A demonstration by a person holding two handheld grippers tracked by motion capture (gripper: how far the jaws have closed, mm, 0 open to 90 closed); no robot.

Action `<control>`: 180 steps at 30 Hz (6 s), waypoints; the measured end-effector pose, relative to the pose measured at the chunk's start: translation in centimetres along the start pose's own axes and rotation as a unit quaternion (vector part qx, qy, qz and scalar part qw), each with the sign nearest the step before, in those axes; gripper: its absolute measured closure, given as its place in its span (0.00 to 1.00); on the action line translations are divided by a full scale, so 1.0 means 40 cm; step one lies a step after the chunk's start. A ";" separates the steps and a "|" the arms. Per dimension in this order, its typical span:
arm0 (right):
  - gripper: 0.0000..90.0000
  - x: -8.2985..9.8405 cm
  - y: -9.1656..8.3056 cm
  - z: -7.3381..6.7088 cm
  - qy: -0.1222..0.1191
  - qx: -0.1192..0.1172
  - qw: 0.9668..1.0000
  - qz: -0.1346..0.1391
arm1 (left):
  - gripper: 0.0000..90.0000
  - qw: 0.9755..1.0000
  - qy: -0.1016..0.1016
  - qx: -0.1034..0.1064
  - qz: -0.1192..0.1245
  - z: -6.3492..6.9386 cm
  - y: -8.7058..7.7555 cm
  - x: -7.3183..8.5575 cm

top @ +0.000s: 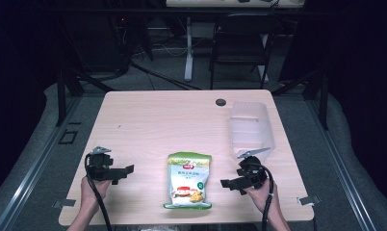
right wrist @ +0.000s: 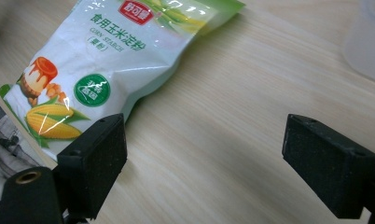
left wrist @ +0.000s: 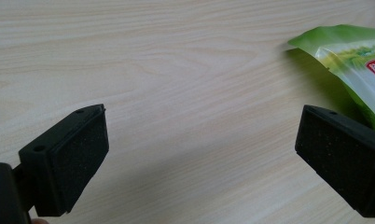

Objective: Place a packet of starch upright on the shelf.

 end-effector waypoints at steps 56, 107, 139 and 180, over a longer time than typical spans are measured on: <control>0.98 -0.115 0.191 -0.034 0.038 -0.092 0.995 0.005 | 0.09 0.998 0.043 0.035 0.001 0.012 -0.004 0.011; 1.00 -0.189 -0.084 -0.164 -0.120 -0.040 0.983 0.131 | 0.00 0.996 0.064 0.054 0.015 0.028 -0.012 0.011; 1.00 -0.244 -0.143 -0.131 -0.127 -0.003 0.982 0.142 | 0.08 0.994 0.070 0.041 0.073 0.023 -0.020 -0.023; 1.00 -0.361 -0.248 -0.093 -0.121 0.033 0.975 0.181 | 0.10 0.996 0.070 0.007 0.061 0.004 -0.012 -0.022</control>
Point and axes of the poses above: each handheld gripper's, and its own axes: y roughly forward along the jaws, x roughly out of its underside, z roughly to its right, the point moved 8 cm from there along y, roughly forward along the jaws, and after that the axes turned 4 degrees about -y, right-handed, at the moved point
